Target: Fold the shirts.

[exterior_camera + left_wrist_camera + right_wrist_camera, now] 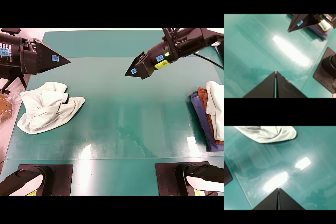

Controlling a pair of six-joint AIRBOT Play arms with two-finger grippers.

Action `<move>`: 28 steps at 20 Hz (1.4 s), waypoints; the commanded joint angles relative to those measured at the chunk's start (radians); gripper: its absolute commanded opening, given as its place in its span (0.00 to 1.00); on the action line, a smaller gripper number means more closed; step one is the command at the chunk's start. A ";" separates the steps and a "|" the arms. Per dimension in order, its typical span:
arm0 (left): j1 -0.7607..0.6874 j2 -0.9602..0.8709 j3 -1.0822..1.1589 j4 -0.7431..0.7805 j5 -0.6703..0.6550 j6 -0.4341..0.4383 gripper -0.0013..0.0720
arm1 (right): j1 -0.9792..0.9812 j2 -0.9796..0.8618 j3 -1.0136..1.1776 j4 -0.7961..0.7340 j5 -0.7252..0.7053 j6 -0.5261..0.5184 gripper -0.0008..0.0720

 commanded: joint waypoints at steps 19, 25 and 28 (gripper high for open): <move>0.000 0.001 0.001 -0.023 0.183 0.000 0.05 | 0.000 -0.001 0.001 0.001 -0.011 0.000 0.03; 0.003 0.000 0.001 0.218 0.113 -0.253 0.05 | -0.011 -0.001 0.001 -0.003 -0.002 0.047 0.10; 0.003 -0.002 -0.005 0.934 -0.075 -0.430 0.45 | -0.061 0.002 0.000 -0.002 0.005 0.081 0.54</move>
